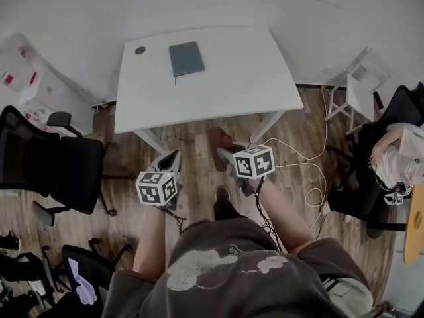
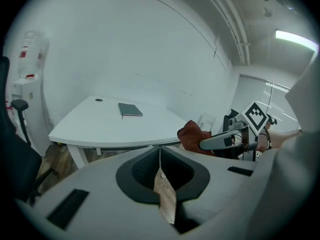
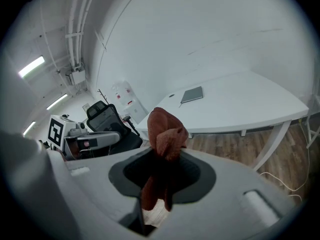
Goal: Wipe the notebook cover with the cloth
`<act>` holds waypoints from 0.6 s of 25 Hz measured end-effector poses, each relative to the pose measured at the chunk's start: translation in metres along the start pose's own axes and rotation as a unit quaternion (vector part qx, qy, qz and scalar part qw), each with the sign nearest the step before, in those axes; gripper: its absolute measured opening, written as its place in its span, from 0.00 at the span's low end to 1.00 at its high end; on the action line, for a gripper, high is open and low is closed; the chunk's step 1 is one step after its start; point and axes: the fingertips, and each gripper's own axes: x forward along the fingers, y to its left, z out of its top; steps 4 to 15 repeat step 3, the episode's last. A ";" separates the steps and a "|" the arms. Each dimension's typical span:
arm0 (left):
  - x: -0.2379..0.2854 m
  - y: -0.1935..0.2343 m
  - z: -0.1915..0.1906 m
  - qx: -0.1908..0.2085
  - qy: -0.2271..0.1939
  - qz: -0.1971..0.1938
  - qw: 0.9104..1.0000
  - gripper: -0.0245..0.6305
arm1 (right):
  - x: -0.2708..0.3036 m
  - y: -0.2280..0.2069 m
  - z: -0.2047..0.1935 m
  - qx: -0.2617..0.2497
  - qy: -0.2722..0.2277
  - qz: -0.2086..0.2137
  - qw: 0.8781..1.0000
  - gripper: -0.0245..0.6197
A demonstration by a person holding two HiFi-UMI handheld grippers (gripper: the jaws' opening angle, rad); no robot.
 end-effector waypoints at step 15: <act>-0.016 -0.003 -0.010 -0.002 -0.003 -0.002 1.000 0.04 | -0.006 0.015 -0.010 -0.001 -0.005 0.000 1.000 0.20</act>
